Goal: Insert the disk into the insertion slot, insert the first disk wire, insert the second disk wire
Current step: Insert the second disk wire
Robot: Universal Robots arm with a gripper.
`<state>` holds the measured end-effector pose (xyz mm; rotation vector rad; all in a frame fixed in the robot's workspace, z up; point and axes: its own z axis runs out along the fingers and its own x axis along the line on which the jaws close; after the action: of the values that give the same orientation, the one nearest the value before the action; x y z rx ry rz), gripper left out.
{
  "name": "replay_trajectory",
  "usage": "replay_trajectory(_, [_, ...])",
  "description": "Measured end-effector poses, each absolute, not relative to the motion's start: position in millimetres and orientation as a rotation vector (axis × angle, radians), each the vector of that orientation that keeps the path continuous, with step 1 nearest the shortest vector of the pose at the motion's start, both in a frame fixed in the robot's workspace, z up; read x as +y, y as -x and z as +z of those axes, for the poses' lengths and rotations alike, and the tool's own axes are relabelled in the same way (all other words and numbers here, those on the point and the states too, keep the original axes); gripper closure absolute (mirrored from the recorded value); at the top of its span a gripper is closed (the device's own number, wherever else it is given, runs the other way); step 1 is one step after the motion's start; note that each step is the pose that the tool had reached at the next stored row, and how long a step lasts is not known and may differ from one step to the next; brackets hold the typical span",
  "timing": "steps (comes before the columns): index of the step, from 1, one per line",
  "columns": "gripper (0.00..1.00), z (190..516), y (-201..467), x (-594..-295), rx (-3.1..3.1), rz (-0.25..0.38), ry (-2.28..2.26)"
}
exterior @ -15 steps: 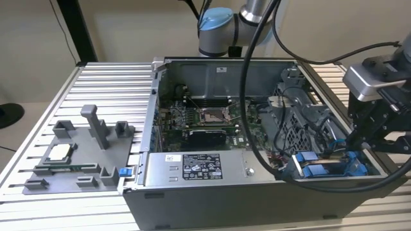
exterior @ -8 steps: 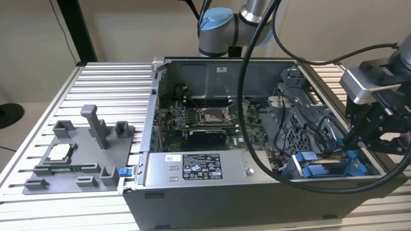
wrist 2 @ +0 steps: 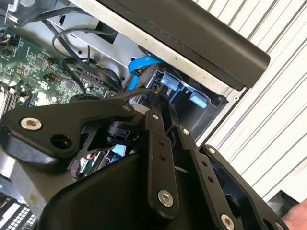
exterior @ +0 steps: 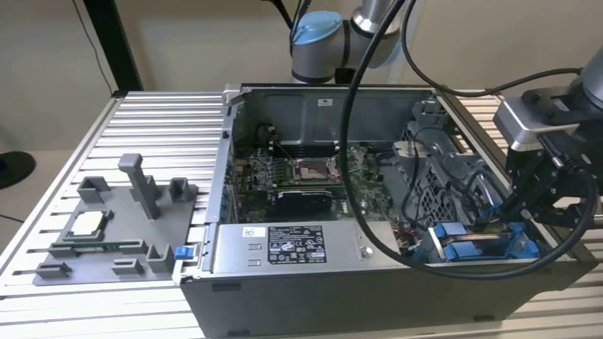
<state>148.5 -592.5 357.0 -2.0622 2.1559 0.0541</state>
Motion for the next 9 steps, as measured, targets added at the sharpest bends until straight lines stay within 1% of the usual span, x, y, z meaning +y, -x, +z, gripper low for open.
replay_trajectory(9, [1.0, 352.1, -141.1, -592.1, 2.199, 0.064, 2.027])
